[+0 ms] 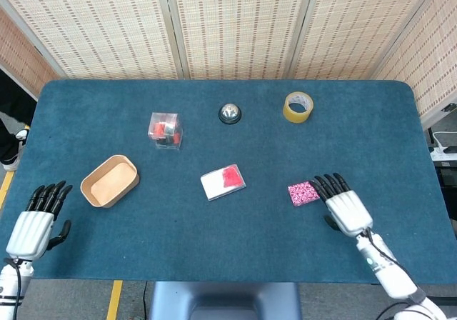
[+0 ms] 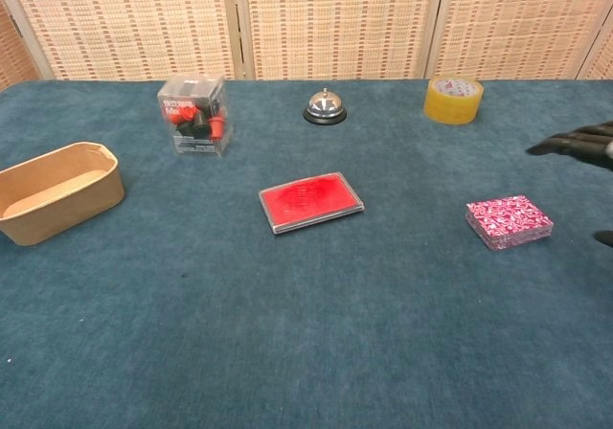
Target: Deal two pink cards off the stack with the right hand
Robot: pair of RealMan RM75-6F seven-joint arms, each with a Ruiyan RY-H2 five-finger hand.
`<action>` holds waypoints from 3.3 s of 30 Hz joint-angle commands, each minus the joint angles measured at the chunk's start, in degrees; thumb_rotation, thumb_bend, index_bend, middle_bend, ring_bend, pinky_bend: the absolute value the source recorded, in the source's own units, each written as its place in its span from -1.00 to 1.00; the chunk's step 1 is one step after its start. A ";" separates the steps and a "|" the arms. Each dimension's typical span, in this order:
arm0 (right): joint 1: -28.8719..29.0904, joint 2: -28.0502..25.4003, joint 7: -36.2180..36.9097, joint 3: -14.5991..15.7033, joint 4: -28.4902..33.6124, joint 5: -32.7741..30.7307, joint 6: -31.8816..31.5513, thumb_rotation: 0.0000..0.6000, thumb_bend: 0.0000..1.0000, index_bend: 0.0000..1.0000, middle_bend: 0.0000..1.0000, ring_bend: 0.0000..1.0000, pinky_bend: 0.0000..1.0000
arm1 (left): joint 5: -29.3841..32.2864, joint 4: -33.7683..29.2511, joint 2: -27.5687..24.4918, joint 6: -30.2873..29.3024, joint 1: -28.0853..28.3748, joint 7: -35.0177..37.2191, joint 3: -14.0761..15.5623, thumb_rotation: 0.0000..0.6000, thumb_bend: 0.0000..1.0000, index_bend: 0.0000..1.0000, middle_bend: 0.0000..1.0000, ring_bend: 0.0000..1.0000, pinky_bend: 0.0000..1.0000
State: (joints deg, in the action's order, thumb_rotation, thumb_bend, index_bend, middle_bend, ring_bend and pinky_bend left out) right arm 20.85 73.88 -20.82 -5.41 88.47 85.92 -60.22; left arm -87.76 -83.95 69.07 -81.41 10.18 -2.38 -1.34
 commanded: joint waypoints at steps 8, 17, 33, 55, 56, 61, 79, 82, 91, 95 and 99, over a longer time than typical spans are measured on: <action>6.99 7.32 -5.71 -2.37 -6.62 -8.43 7.85 1.00 -0.46 -0.78 -0.73 -1.00 -1.00 | -0.27 -0.50 -0.55 -0.74 -0.37 0.41 0.07 1.00 -0.03 -1.00 -1.00 -1.00 -0.88; 8.57 9.55 -7.90 -1.96 -9.50 -12.03 8.31 1.00 -0.46 -0.75 -0.72 -1.00 -1.00 | -0.13 -0.35 -0.67 -0.45 -0.27 0.73 0.03 1.00 -0.03 -1.00 -1.00 -1.00 -0.88; 10.28 12.50 -9.56 -0.68 -12.93 -14.84 7.60 1.00 -0.46 -0.51 -0.57 -1.00 -1.00 | 0.39 -0.05 -0.36 0.21 -0.05 0.44 -0.07 1.00 -0.03 -1.00 -1.00 -1.00 -0.88; 10.46 14.74 -10.58 -0.02 -14.15 -15.27 3.06 1.00 -0.46 -0.08 -0.28 -0.72 -1.00 | 0.56 -0.02 -0.44 0.58 0.18 0.71 -0.13 1.00 -0.03 -1.00 -1.00 -1.00 -0.88; 10.43 14.78 -10.55 0.05 -14.18 -15.15 2.81 1.00 -0.46 -0.05 -0.27 -0.71 -1.00 | 0.44 -0.03 -0.43 0.46 0.13 0.71 -0.06 1.00 -0.03 -1.00 -1.00 -1.00 -0.88; 10.21 14.75 -11.14 0.13 -13.90 -14.87 1.48 1.00 -0.46 0.07 -0.23 -0.64 -1.00 | 0.18 -0.10 -0.64 0.11 -0.03 0.99 0.05 1.00 -0.03 -1.00 -1.00 -1.00 -0.88; 7.43 9.32 -19.86 7.81 2.77 -3.46 -5.36 1.00 -0.46 0.17 -0.16 -0.61 -1.00 | -0.12 -0.20 -0.64 -0.12 -0.07 0.89 0.17 1.00 -0.03 -1.00 -1.00 -1.00 -0.88; 6.94 10.07 -21.78 9.60 3.29 -2.40 -4.65 1.00 -0.46 0.13 -0.16 -0.61 -1.00 | -0.33 -0.22 -0.68 -0.30 -0.12 1.15 0.22 1.00 -0.03 -1.00 -1.00 -1.00 -0.88; 6.28 13.06 -23.05 10.91 -0.53 -0.49 -3.78 1.00 -0.46 -0.12 -0.19 -0.63 -1.00 | -0.42 -0.17 -0.83 -0.84 -0.33 1.77 0.11 1.00 -0.03 -1.00 -1.00 -1.00 -0.88; 6.19 13.03 -23.61 11.05 -0.58 -0.49 -3.35 1.00 -0.46 -0.40 -0.38 -0.78 -1.00 | -0.43 -0.20 -0.90 -0.88 -0.37 1.95 0.12 1.00 -0.03 -1.00 -1.00 -1.00 -0.88; 6.09 12.65 -23.87 11.15 0.10 -1.11 -2.40 1.00 -0.46 -0.68 -0.57 -0.87 -1.00 | -0.55 -0.20 -0.87 -1.05 -0.43 2.05 0.14 1.00 -0.04 -1.00 -1.00 -1.00 -0.88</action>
State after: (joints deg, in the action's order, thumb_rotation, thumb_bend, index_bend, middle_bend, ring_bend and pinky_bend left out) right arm 26.99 86.67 -44.59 5.71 88.35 85.01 -62.86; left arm -88.30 -84.14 68.19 -82.46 9.75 -0.33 -1.20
